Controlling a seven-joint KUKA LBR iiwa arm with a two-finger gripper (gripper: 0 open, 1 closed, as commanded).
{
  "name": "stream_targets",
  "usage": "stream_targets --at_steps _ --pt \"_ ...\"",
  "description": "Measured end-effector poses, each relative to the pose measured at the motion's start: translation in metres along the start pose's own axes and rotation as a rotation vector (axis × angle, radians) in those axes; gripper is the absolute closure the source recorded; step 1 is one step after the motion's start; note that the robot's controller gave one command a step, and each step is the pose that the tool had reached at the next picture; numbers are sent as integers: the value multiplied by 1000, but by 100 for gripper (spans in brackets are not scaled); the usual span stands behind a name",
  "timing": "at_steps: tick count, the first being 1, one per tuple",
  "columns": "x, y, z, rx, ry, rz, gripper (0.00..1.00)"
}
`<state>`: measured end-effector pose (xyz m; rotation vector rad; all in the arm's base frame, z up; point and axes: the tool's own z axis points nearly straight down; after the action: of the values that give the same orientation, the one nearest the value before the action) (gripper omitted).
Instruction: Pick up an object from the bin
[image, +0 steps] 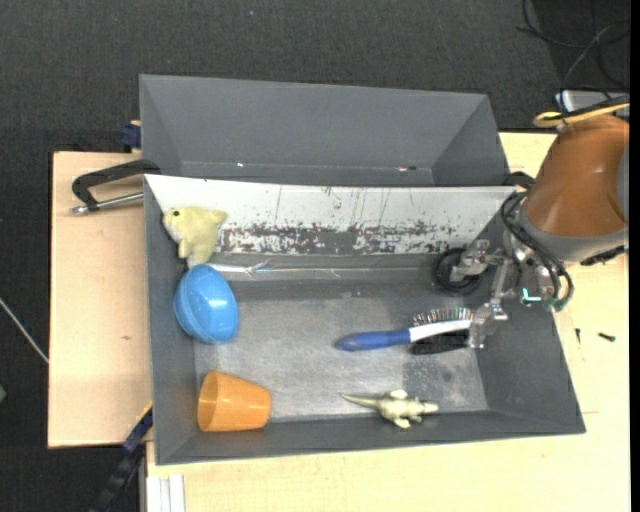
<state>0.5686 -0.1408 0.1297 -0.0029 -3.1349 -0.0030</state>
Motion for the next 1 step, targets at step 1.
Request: stream_targets --at_steps 1 --pt "11 7 58 1 -10 -159 0"
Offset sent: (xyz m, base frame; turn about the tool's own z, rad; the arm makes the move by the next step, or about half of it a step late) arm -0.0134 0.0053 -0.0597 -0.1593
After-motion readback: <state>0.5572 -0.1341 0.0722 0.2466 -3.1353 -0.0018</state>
